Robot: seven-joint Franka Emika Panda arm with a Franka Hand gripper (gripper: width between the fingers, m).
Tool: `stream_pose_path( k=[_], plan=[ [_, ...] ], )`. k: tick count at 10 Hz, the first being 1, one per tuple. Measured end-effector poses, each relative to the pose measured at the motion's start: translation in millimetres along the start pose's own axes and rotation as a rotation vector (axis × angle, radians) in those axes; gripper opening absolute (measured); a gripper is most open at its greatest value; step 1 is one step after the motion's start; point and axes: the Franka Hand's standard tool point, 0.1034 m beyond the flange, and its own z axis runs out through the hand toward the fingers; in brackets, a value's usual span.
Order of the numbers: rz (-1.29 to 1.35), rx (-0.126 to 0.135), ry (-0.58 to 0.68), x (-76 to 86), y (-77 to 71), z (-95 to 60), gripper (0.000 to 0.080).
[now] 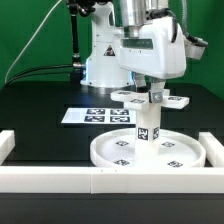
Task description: Assemble round table
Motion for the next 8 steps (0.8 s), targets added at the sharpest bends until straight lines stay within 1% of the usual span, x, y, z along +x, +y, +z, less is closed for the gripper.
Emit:
stream_pose_path(
  k=[3, 5, 7, 8],
  plan=[
    [0.325, 0.048, 0.012, -2.8, -1.9, 0.7, 0.0439],
    [0.481, 0.057, 0.008, -2.1, -1.9, 0.5, 0.0439],
    [0.568, 0.061, -0.002, -0.8, -2.3, 0.4, 0.0439],
    [0.545, 0.060, -0.001, -1.1, -1.9, 1.2, 0.0439]
  ],
)
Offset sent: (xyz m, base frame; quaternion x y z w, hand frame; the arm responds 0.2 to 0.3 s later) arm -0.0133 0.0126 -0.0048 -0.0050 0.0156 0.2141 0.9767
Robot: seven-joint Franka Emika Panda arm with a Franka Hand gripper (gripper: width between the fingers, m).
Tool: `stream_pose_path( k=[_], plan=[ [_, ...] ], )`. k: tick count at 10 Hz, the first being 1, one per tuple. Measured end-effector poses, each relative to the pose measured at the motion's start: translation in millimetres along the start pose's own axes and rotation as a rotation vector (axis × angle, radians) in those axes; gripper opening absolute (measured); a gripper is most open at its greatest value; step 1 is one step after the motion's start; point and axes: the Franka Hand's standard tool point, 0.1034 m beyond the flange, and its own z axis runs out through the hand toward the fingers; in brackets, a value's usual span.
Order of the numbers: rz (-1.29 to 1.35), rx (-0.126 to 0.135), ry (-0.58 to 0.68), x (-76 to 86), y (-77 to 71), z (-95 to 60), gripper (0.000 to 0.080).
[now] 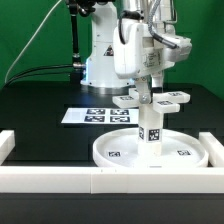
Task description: Assemble round table
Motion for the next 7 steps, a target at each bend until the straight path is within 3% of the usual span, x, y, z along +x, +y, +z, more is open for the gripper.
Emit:
stream_pose_path(
  k=[1, 2, 5, 7],
  plan=[
    [-0.012, -0.002, -0.003, -0.3, -0.1, -1.1, 0.0579],
    [-0.053, -0.008, -0.017, -1.4, -2.2, -12.2, 0.0627],
    [-0.080, -0.008, -0.077, -17.6, -3.7, -56.7, 0.0646],
    [-0.089, -0.007, -0.072, -16.6, -3.6, -53.4, 0.0649]
  ],
)
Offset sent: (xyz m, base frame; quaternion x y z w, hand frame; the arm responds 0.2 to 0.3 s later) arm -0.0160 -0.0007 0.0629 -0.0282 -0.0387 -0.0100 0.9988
